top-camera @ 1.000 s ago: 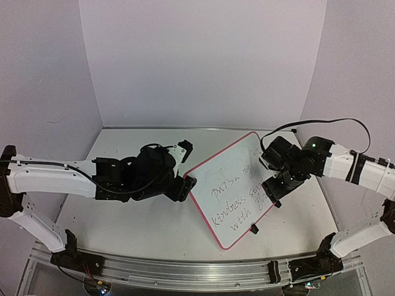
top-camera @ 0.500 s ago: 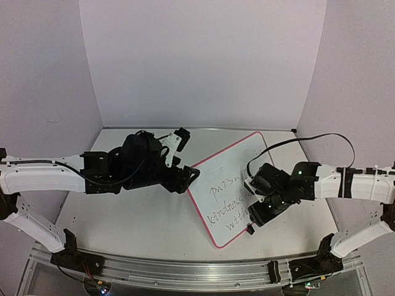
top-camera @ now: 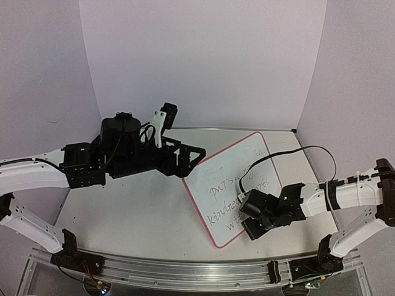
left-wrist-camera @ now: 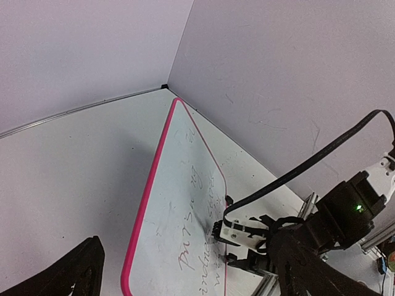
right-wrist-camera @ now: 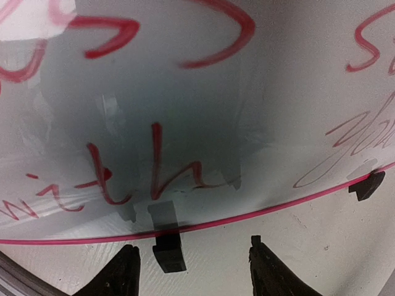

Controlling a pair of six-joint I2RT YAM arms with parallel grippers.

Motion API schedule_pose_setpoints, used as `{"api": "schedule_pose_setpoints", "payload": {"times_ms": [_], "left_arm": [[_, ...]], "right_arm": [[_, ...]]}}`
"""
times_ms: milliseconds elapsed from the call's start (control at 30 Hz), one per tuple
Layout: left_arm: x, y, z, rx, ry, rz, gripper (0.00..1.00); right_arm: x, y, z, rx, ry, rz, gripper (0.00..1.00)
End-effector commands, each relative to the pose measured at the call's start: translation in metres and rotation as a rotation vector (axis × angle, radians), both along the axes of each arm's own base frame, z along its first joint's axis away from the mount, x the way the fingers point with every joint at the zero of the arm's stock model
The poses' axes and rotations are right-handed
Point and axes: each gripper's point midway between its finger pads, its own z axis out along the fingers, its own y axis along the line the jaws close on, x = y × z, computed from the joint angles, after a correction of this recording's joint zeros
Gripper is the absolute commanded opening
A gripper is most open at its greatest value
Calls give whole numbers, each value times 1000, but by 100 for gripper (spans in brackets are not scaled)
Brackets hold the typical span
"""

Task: Erase the whiteboard
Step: Move the whiteboard to the center of the board.

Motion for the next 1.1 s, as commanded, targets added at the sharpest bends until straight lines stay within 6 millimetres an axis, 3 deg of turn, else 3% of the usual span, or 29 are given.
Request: {"api": "schedule_pose_setpoints", "payload": {"times_ms": [0, 267, 567, 767, 1067], "left_arm": [[-2, -9, 29, -54, 7, 42, 100], [-2, -1, 63, -96, -49, 71, 100], [0, 25, 63, -103, -75, 133, 100], [-6, 30, 67, -129, -66, 105, 100], [-15, 29, 80, -163, -66, 54, 100]], "right_arm": [[11, 1, 1, 21, -77, -27, 59], [2, 12, -11, 85, -32, -7, 42], [2, 43, -15, 107, -49, 29, 9], [22, 88, -11, 131, -109, 53, 0], [60, 178, -29, 149, -143, 83, 0]]}}
